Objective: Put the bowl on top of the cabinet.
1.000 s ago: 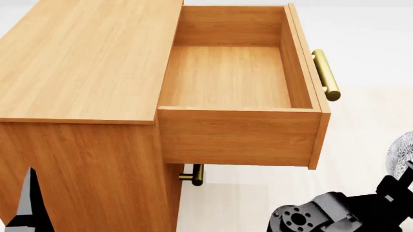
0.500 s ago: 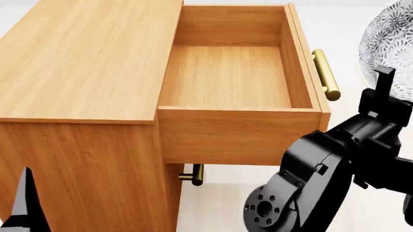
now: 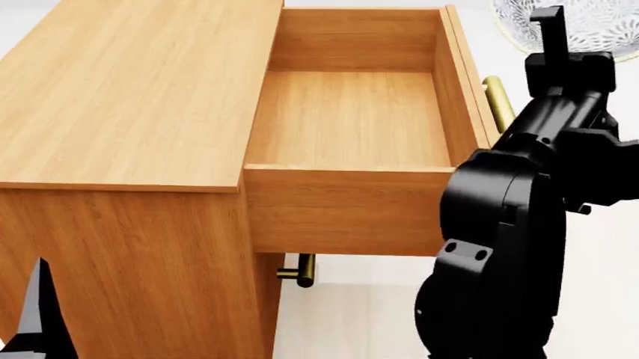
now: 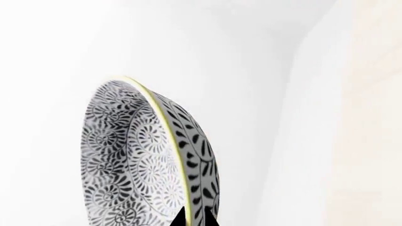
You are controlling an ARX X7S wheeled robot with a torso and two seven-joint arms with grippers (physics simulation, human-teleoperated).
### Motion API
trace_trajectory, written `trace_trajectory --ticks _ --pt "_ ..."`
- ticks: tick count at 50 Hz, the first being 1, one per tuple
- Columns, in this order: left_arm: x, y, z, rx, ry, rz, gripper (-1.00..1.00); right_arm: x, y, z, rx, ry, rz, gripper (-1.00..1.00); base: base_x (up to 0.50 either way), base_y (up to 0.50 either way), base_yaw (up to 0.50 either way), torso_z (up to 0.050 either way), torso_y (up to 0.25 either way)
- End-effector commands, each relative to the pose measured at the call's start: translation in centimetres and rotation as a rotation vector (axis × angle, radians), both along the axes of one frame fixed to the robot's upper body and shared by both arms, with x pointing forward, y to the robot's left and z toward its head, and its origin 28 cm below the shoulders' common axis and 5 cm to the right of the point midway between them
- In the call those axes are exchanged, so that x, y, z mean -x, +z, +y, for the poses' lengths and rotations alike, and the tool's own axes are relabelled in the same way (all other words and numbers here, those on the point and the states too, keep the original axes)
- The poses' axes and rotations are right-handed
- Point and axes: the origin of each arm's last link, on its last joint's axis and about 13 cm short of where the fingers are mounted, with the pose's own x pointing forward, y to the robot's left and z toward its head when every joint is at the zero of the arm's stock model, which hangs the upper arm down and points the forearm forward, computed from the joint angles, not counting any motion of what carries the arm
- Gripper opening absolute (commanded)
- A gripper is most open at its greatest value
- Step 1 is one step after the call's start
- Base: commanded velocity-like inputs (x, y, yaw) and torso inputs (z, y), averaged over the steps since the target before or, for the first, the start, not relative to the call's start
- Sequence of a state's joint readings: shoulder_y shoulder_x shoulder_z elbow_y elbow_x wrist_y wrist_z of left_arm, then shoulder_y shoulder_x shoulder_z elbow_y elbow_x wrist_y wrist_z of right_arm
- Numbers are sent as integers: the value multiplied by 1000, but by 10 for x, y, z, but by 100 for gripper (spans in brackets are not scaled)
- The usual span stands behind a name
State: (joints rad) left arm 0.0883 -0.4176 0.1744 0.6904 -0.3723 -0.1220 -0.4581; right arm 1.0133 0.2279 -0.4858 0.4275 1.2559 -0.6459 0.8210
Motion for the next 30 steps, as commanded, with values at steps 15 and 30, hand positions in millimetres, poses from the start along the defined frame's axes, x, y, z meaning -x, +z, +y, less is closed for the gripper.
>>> trace_trajectory --ticks 15,30 --pt "-3 0 1 -7 21 -17 100 12 63 9 77 548 20 -100 0 0 0 0 1" --pt "-3 -1 1 -8 21 -14 100 3 91 21 163 764 204 -100 0 0 0 0 1"
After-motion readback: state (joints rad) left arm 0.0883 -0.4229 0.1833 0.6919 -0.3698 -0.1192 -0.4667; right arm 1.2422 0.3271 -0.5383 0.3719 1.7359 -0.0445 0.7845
